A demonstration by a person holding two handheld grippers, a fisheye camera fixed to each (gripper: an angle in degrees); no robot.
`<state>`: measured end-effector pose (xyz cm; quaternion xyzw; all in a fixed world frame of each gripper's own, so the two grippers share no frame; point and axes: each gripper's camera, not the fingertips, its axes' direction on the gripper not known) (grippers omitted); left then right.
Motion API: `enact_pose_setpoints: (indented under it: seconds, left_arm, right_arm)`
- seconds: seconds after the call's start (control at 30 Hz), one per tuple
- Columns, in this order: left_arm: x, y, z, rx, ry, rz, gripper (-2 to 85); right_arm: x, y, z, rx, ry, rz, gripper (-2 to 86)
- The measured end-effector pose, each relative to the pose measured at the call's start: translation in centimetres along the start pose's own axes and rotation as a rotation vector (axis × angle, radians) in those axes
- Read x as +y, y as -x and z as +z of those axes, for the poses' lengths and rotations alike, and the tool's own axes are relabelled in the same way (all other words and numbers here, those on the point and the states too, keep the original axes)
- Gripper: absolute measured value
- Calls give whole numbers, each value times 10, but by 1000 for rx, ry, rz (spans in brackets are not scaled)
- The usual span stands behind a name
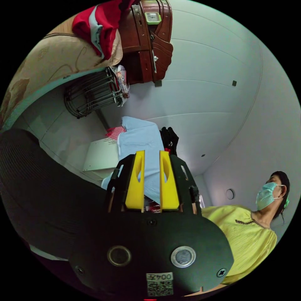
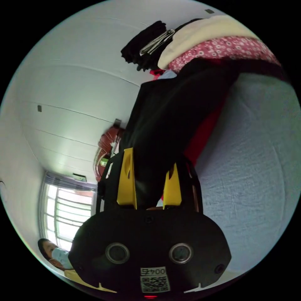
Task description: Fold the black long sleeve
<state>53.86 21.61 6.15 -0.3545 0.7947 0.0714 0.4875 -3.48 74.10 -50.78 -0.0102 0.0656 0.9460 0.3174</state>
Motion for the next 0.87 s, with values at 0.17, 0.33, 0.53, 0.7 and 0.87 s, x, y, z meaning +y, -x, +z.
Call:
enact_pose_setpoints:
  seconds: [0.17, 0.33, 0.53, 0.7, 0.87]
  left_arm:
    - [11, 15, 3, -69, -57, 78, 56]
    - [34, 10, -13, -254, -181, 195, 14]
    - [84, 9, -39, -517, -341, 273, 4]
    - [116, 16, -53, -729, -397, 269, 5]
    - [98, 12, -36, -887, -368, 322, 26]
  right_arm:
    - [40, 70, -33, 365, -219, -179, 106]
    - [102, 187, 0, 399, -473, -621, 3]
    - [185, 285, 252, -12, 134, -993, -6]
    - [336, 282, 463, -238, 714, -1060, -1]
    - [469, 266, 542, -364, 1018, -1184, 53]
